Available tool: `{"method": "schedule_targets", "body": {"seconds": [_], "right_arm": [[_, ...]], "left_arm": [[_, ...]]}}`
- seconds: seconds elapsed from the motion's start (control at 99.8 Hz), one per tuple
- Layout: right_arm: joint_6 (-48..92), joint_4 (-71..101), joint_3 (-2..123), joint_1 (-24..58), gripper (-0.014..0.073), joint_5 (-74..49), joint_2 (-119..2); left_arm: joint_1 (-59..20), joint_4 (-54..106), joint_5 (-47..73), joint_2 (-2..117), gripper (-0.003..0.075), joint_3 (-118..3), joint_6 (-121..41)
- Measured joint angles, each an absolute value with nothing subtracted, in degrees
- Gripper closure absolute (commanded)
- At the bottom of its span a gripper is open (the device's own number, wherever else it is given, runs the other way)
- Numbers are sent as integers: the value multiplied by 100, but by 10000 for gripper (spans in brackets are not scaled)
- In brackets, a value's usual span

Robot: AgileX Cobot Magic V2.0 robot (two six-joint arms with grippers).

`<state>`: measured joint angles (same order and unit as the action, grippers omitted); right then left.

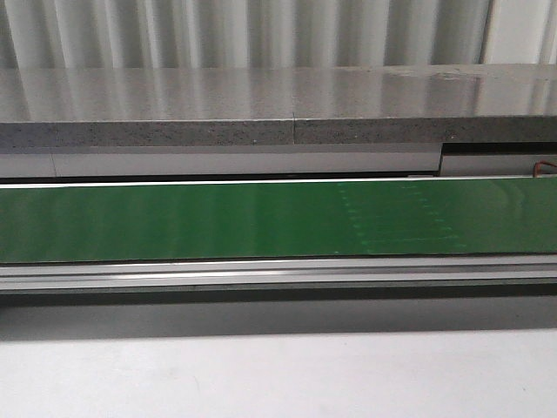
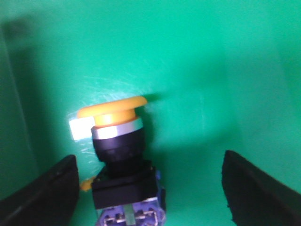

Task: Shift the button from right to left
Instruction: 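Grasp the yellow-capped button switch with the right gripper and lift it, then lower the held button onto the conveyor belt end and open the right gripper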

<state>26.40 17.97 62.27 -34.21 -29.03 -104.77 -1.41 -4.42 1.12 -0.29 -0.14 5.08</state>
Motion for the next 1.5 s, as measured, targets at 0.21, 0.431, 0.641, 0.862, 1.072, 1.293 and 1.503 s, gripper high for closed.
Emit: {"method": "schedule_targets", "body": {"seconds": [0.21,0.431,0.641,0.862,1.072,1.293,1.503], "right_arm": [[2666,1814,6262,-3421,165,-2865,-10771],[2679,1814,6286,-3421,398,-2804,-10794],[2681,1979,6499,-3421,398,-3094,-10715],[2695,2349,6603,-3300,398,-3502,-9889],[2695,2364,6603,-2568,398,-3899,-9178],[2695,2372,6424,-1822,398,-4051,-9010],[2643,2372,5917,-1615,398,-3986,-9010]], "left_arm": [[-141,-442,112,-29,740,-14,508],[-141,-442,112,-29,740,-14,508],[-141,-442,112,-29,740,-14,508],[-141,-442,112,-29,740,-14,508],[-141,-442,112,-29,740,-14,508],[-141,-442,112,-29,740,-14,508],[-141,-442,112,-29,740,-14,508]]}}
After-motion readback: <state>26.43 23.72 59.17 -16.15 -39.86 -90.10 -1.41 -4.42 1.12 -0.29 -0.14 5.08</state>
